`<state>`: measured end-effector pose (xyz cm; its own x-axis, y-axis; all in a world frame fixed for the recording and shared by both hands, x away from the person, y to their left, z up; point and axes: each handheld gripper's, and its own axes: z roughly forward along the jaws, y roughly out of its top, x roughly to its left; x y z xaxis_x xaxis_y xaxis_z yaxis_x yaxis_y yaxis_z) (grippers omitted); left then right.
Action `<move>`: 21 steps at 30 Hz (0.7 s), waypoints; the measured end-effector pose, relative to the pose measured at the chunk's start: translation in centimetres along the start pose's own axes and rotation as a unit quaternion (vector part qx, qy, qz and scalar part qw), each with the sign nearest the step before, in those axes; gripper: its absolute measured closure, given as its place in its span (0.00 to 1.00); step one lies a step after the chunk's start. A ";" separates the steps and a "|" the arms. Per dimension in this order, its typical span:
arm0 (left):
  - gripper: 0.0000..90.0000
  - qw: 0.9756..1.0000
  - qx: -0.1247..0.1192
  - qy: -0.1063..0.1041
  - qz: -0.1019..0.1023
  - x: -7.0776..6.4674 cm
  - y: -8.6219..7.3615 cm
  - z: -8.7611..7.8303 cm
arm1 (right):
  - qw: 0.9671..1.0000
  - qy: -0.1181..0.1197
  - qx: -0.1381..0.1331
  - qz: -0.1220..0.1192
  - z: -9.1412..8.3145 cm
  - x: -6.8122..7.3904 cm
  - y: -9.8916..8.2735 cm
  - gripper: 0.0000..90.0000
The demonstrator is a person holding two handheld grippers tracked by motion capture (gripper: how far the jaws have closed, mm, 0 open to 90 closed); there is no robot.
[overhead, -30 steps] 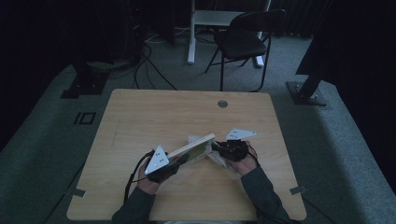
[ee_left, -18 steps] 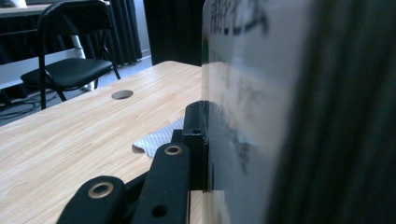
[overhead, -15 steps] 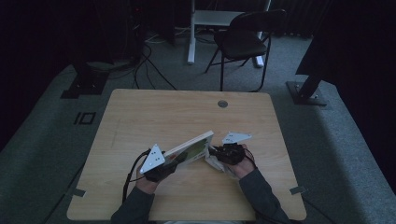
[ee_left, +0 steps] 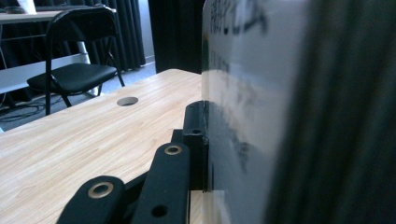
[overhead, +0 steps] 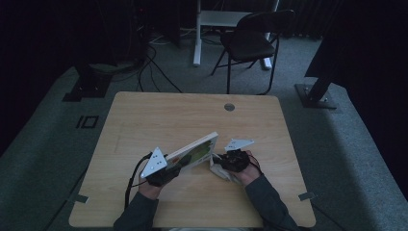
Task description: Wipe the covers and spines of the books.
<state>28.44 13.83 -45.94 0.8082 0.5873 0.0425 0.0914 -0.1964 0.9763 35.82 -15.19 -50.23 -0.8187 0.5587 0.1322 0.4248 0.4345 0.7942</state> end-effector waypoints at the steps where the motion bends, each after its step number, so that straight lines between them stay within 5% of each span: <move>1: 0.87 1.000 0.000 0.000 0.000 0.0 0.0 0.0 | 1.000 0.000 0.000 0.000 0.0 0.0 0.0 0.92; 10: 0.87 1.000 0.003 0.021 -0.002 0.5 -0.2 -0.3 | 1.000 -0.018 -0.009 -0.003 -1.1 -0.4 0.3 0.92; 21: 0.87 0.999 0.022 0.031 0.001 0.6 -0.6 0.1 | 0.997 -0.044 -0.056 0.000 -4.3 -0.7 1.5 0.92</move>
<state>28.90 14.19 -46.51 0.7703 0.6350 0.0583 0.1169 -0.2306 0.9660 35.34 -17.97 -46.59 -0.7799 0.6203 0.0831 0.3746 0.3562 0.8560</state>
